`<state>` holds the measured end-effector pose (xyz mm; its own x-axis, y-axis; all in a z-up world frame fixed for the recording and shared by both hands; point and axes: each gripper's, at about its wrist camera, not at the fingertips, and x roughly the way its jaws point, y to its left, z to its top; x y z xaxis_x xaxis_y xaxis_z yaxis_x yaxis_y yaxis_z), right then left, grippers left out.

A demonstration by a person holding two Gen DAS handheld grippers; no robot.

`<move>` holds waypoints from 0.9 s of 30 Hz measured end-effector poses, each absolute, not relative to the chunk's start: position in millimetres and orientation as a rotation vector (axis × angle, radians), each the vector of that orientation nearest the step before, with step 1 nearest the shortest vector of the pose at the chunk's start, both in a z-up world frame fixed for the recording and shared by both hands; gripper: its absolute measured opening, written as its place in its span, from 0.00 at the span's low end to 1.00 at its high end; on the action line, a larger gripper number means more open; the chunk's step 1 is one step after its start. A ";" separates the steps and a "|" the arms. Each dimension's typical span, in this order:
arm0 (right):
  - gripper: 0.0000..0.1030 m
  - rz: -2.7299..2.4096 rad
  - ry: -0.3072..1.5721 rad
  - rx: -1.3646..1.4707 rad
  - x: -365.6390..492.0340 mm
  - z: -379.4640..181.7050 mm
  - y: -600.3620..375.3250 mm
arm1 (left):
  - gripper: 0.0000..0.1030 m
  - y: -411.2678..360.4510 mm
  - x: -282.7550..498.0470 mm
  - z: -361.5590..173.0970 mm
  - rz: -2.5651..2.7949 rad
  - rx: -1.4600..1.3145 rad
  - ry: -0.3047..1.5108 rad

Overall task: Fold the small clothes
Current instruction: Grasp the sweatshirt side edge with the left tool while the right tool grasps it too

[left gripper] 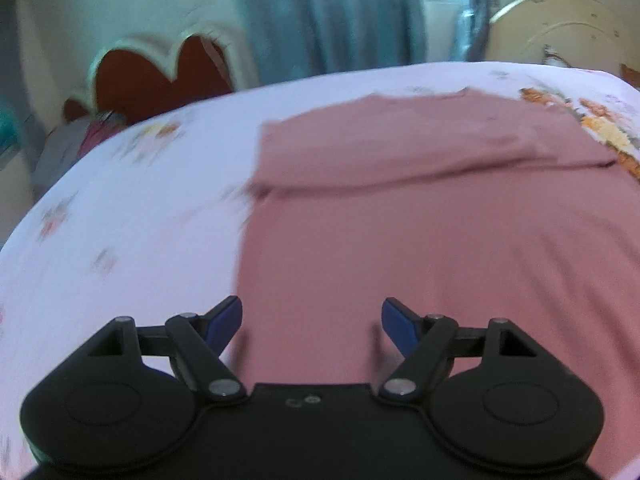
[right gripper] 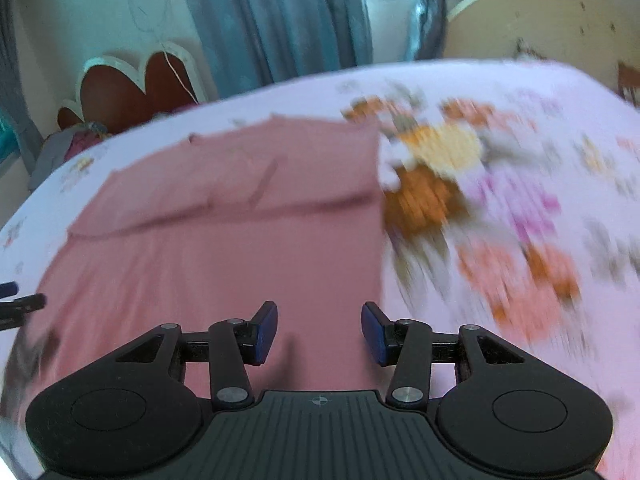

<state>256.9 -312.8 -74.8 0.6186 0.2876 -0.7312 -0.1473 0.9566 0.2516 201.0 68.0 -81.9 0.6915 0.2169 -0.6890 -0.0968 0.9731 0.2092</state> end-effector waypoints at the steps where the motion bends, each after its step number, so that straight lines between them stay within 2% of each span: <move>1: 0.45 0.245 0.879 0.181 247.4 -79.7 -319.4 | 0.73 73.7 189.6 -83.5 0.183 0.154 0.785; 5: 0.45 0.242 0.935 0.279 224.5 -97.2 -344.7 | 0.73 91.6 151.0 -90.9 0.136 0.086 0.798; 9: 0.45 0.261 0.967 0.388 207.3 -107.1 -363.1 | 0.71 117.7 129.2 -103.3 0.058 -0.166 0.854; 16: 0.47 0.362 1.000 0.586 181.9 -113.2 -377.6 | 0.69 147.7 97.2 -110.3 -0.043 -0.432 0.798; 20: 0.47 0.411 0.999 0.650 185.4 -115.4 -378.3 | 0.58 168.3 112.9 -116.9 -0.104 -0.569 0.776; 27: 0.47 0.409 1.002 0.740 225.9 -123.7 -385.3 | 0.57 174.4 155.0 -130.3 -0.220 -0.669 0.805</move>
